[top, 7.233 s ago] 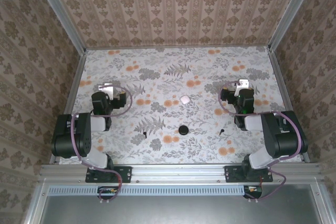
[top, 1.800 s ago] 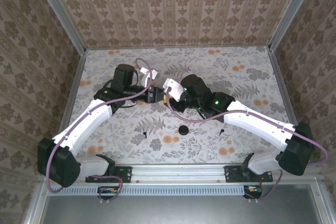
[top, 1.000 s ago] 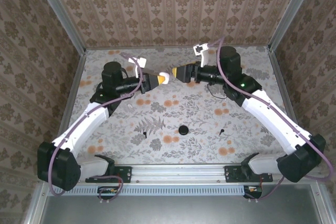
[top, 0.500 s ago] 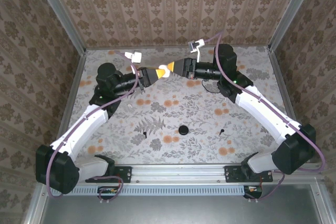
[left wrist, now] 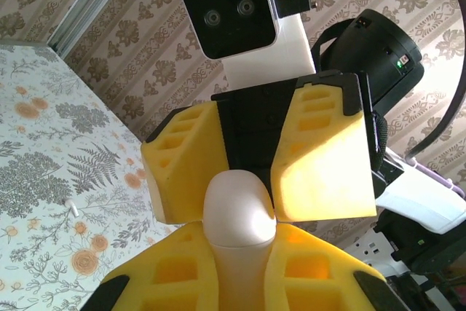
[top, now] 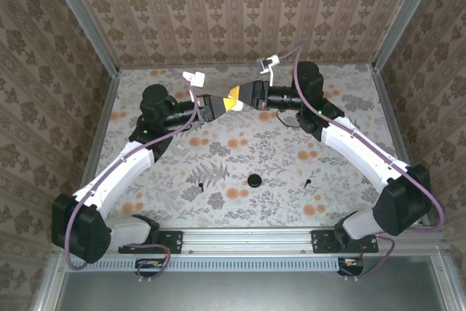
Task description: Insert wireless bluetooth earbuds into charging case
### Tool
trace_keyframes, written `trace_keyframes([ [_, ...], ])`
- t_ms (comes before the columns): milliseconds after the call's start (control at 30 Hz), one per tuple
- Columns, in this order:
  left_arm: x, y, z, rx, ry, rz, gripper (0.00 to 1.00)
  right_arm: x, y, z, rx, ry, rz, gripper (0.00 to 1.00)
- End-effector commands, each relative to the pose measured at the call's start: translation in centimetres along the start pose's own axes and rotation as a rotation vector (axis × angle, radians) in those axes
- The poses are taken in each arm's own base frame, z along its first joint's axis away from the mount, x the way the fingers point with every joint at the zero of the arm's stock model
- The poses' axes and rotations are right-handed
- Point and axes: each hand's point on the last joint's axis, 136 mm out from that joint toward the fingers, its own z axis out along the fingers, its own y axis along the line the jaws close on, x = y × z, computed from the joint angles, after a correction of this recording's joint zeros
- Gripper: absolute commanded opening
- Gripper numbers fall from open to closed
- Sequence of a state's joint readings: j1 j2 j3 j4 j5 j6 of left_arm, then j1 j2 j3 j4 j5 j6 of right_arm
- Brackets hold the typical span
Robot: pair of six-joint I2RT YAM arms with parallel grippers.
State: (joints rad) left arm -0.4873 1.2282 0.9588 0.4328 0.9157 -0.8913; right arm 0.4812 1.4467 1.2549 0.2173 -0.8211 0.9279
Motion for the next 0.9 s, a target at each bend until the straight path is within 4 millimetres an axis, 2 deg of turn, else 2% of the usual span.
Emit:
trace_keyframes([
  [0,-1.3,-0.6,-0.3,0.007,-0.031,-0.001,0.0,0.4,0.7,-0.4,-0.036,0.007,-0.009,0.44],
  [167,-1.6,-0.6,-0.3,0.015,-0.038,-0.007,0.0,0.3,0.8,-0.9,-0.046,0.0,-0.008,0.38],
  [300,-1.8,-0.8,-0.3,0.022,-0.037,-0.009,0.01,0.5,0.8,-0.7,-0.056,0.018,-0.007,0.27],
  [433,-1.7,-0.6,-0.3,0.016,-0.039,-0.011,0.09,0.5,0.9,-0.6,-0.07,0.022,-0.01,0.18],
  [533,-1.5,-0.5,-0.4,0.003,-0.037,-0.007,0.25,0.2,1.2,-0.6,-0.074,0.011,-0.027,0.14],
  [600,-1.4,-0.5,-0.6,-0.015,-0.037,0.001,0.5,0.0,1.3,-0.7,-0.068,0.001,-0.051,0.12],
  [667,-1.2,-0.3,-0.9,-0.045,-0.034,0.017,0.65,-0.1,1.2,-0.8,-0.051,-0.01,-0.074,0.11],
  [767,-0.6,-0.3,-1.5,-0.091,-0.007,0.04,0.72,-0.3,1.0,-1.0,-0.015,-0.023,-0.109,0.1],
  [867,-0.8,0.4,-2.8,-0.14,-0.006,0.047,0.73,-0.5,1.0,-1.3,0.005,-0.037,-0.146,0.1],
])
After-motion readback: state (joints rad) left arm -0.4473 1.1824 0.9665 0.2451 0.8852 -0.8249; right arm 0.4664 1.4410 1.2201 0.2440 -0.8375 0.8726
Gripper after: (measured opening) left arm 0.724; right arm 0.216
